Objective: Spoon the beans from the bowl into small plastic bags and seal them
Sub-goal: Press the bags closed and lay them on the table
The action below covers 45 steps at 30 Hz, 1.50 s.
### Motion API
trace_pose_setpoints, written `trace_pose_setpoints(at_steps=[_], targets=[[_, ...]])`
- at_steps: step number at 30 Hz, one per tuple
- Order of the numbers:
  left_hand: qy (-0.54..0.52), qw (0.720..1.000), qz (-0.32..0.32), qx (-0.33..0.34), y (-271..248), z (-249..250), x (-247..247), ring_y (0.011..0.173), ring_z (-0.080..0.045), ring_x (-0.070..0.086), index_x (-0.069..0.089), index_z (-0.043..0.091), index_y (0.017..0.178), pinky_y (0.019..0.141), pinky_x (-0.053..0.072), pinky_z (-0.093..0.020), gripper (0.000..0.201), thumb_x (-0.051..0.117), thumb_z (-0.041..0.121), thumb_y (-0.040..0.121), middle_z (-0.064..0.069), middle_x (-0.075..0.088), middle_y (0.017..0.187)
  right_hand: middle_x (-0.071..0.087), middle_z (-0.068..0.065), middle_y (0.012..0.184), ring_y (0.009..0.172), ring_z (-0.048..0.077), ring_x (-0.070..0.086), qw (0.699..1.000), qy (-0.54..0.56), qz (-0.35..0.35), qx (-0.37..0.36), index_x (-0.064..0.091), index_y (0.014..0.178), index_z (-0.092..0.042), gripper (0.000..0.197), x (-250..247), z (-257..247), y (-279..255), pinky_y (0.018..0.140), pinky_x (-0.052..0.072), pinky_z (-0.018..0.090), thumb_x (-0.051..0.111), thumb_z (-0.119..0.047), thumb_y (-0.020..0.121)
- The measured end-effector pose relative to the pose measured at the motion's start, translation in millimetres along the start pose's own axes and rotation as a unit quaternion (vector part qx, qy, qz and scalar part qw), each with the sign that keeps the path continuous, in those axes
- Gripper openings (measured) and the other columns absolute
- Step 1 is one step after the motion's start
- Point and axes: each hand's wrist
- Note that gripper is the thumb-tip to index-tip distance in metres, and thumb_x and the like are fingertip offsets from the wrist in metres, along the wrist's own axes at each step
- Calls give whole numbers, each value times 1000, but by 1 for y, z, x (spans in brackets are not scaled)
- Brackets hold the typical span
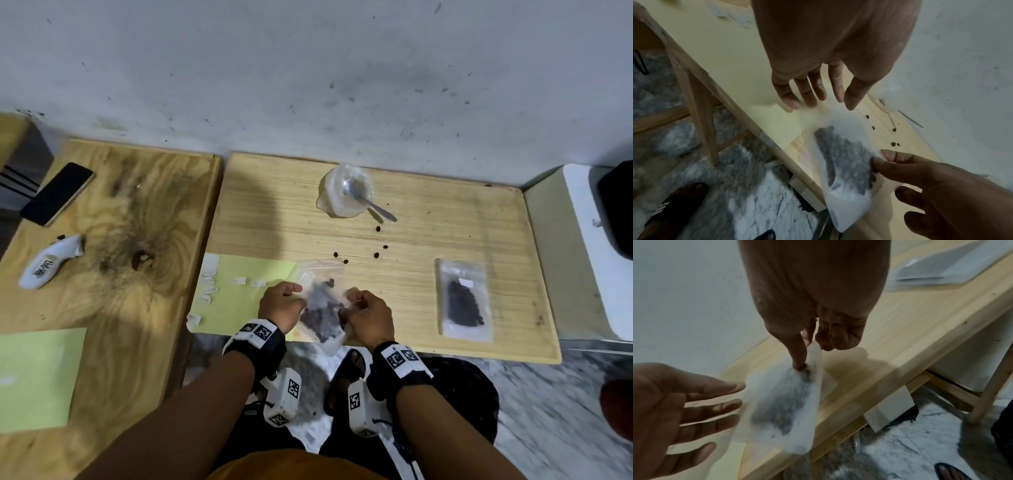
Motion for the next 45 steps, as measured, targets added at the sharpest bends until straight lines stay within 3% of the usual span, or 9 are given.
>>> trace_pose_setpoints(at_steps=[4,8,14,17,23,29,35,41,45], targets=[[4,1000,20,-2,-1,-3,-3,111,-19,58,66,20,96,84,40,-23,21,69,9,79,-6,63,119,68,-16,75,69,2,62,1000,19,-14,-9,68,77,-25,22,-5,1,3,58,43,7,69,-3,82],[-4,1000,26,3,-2,-2,-5,106,-17,56,66,20,95,82,38,-24,19,69,10,80,-5,62,116,69,-8,76,75,10,63,997,61,-53,-14,66,72,-20,32,-9,2,7,72,47,20,60,8,85],[-98,995,2,20,0,8,-9,107,-16,56,68,26,91,89,48,-36,17,70,12,82,1,61,113,59,-8,59,41,3,43,967,239,-76,45,60,80,-17,21,-27,-9,6,39,33,16,59,-2,94],[-176,982,-53,46,-2,24,-10,90,-19,60,69,20,93,72,50,-30,22,63,0,85,-2,66,102,57,-1,62,39,6,40,958,263,-103,49,56,85,-16,18,-29,-18,9,37,31,18,59,-1,94],[-153,980,-35,125,3,45,-15,95,-11,64,70,15,91,67,48,-10,27,61,-8,83,-2,71,100,60,-3,90,85,12,57,984,116,-85,-104,62,94,-19,29,-20,-34,13,73,46,23,77,-1,78],[-156,977,-25,140,10,47,-28,91,-7,62,70,13,94,62,48,-7,27,58,-9,83,-4,70,101,65,6,105,88,6,57,981,115,-84,-132,69,105,-22,35,-11,-53,18,67,44,8,77,0,79],[-160,975,-17,152,21,35,-51,103,-12,61,69,16,96,89,49,-31,39,63,-15,74,3,71,104,62,6,95,82,6,59,979,118,-94,-138,69,108,-15,36,14,-72,21,67,48,9,75,5,79],[-219,964,78,130,41,22,-96,94,-17,57,68,15,97,76,52,-37,50,54,-24,70,3,65,92,65,-7,86,82,11,61,979,126,-85,-136,67,91,-30,37,47,-88,29,77,50,19,68,5,82],[-221,962,119,112,57,17,-130,95,-23,58,67,13,100,83,55,-50,42,59,-18,74,-1,63,95,72,-14,102,97,11,68,988,-4,-85,-129,73,97,-26,23,73,-85,31,89,54,26,62,-12,84]])
Point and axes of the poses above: each hand's wrist, its own y-axis towards the middle knuckle, its own x-axis out of the palm, z = x × y
